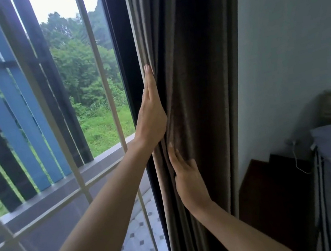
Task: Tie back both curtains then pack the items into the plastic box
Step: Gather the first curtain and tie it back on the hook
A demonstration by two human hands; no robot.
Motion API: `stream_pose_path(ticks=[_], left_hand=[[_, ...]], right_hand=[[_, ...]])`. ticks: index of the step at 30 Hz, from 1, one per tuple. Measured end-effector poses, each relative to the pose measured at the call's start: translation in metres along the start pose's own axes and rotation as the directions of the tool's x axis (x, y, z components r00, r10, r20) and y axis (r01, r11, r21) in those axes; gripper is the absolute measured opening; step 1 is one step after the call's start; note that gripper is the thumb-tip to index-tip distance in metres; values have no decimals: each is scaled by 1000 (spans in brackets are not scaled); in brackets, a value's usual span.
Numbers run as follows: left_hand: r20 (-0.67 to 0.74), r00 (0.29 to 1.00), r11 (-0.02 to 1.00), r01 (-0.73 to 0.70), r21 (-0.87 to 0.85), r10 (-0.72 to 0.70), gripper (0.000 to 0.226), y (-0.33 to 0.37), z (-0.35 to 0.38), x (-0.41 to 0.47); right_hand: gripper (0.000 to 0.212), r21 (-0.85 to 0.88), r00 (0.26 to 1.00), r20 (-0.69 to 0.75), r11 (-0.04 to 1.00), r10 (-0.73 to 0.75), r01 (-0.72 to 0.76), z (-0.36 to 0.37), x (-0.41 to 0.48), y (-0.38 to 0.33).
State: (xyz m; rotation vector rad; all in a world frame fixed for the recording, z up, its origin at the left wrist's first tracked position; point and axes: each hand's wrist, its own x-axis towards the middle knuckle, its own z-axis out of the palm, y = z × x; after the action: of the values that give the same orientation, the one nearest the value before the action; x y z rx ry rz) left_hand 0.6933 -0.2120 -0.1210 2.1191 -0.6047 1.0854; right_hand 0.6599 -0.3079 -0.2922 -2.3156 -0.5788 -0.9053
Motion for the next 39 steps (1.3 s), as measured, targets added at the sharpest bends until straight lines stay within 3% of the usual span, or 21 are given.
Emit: stream_pose_path(ticks=[5,8,11,13,15,18,20,25,33,36,39], left_hand=[[-61,998,997,-22,-80,17,61,10,3,-4],[-53,998,999,-22,27,23,68,6,6,-2],[-48,999,990,-3,139,10,92,2,0,-3],[-30,999,976,-23,216,30,102,-1,-7,-5],[-19,999,956,-38,291,45,102,-5,-14,-6],[-26,998,934,-37,356,49,98,-7,-17,-7],[-23,998,925,-38,377,50,99,-5,-14,-7],[-22,999,913,-18,408,30,100,2,-4,-5],[7,1000,908,-23,419,22,96,6,10,1],[28,999,910,-49,411,41,98,8,17,2],[66,998,922,-48,383,25,98,12,22,2]], right_hand=[[76,-48,1000,-21,999,-22,21,13,4,-9],[78,-23,999,27,1000,-19,19,15,3,-14],[75,94,990,124,994,-71,59,5,5,-10],[61,97,992,16,988,-122,120,-14,16,5],[54,20,970,-204,990,-135,142,-41,39,26],[52,-71,885,-458,996,-77,50,-86,89,51],[61,-76,863,-504,997,-20,-21,-105,118,62],[84,163,934,-341,985,106,-52,-106,129,74],[81,303,970,-107,937,218,-177,-64,62,56],[74,257,990,-50,959,133,-116,-43,36,52],[87,189,995,-39,978,97,-88,-18,8,52]])
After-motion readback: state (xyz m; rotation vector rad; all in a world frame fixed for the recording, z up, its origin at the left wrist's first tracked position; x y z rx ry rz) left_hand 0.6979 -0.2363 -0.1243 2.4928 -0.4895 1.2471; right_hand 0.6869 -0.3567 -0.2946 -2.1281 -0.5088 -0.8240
